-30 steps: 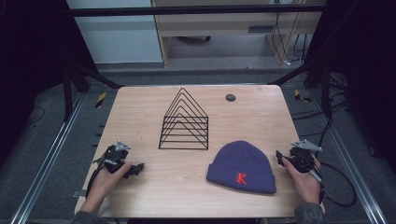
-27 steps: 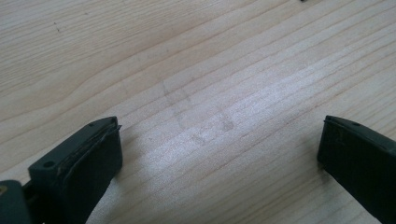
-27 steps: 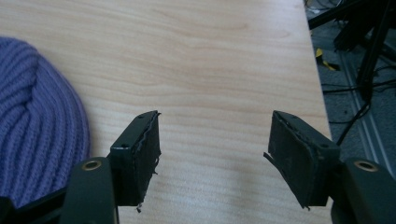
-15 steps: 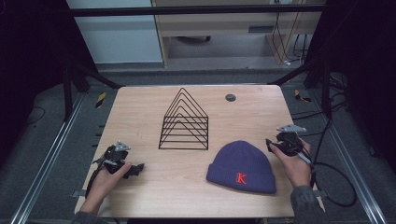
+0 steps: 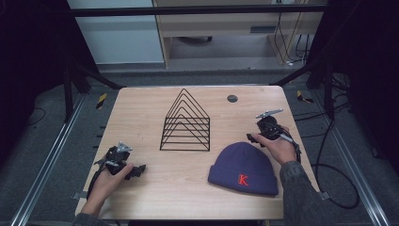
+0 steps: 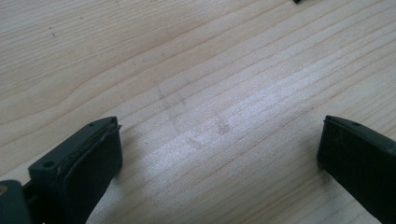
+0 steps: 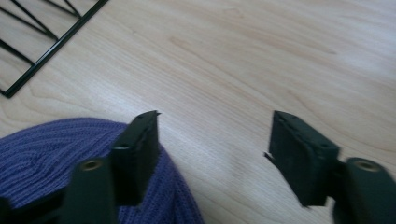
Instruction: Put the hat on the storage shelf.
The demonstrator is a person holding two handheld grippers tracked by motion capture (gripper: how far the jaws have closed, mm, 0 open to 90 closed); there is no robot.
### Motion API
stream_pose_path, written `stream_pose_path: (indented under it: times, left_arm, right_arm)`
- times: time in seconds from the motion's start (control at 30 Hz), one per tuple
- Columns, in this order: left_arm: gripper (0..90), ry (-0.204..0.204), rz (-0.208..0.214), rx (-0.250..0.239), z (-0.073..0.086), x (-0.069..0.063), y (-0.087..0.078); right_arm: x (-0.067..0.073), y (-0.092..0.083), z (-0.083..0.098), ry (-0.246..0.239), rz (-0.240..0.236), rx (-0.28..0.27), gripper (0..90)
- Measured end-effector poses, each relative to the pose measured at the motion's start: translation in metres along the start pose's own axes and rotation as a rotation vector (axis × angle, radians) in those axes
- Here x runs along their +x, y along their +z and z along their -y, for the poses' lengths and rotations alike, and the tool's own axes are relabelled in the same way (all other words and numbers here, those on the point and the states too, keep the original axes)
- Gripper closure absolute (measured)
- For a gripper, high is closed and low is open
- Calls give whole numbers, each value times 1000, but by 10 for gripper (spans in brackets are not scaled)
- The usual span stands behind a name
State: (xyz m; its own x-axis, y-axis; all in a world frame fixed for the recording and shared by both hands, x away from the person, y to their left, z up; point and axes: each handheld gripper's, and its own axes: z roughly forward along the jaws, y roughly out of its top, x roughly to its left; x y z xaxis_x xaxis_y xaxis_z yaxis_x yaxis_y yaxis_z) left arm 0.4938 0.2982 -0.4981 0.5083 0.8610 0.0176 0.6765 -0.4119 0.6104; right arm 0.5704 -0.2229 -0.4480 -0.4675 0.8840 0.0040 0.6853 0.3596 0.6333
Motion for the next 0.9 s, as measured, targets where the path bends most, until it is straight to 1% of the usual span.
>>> stream_pose_path:
  times: [0.1,0.23,0.37,0.43,0.5,0.53,0.63,0.7,0.73,0.8,0.9]
  left_arm:
    - [0,0,0,0,0,0,0]
    - [0,-2,0,0,0,0,0]
    - [0,-1,1,0,0,0,0]
    - [0,0,1,0,0,0,0]
    - [0,0,1,0,0,-1,0]
    - [0,1,1,0,0,-1,0]
    - [0,2,2,-3,0,-1,0]
    - [0,1,2,-3,0,-1,0]
    - [0,1,3,-4,0,-1,0]
    - [0,5,1,-3,0,-1,0]
    - [0,6,2,-2,0,-1,0]
  right_arm:
    - [4,5,0,-24,-20,22,436]
    - [9,8,4,-26,-41,37,452]
    - [12,12,11,-16,-51,56,423]
    - [15,14,13,-9,-67,61,405]
    - [18,16,15,-8,-71,71,395]
    - [19,18,15,-17,-73,74,393]
    - [22,20,16,-5,-81,86,384]
    - [23,22,17,2,-98,91,381]
    - [25,23,17,-1,-95,101,382]
    - [27,24,17,-15,-91,109,406]
    - [31,25,16,-28,-96,115,478]
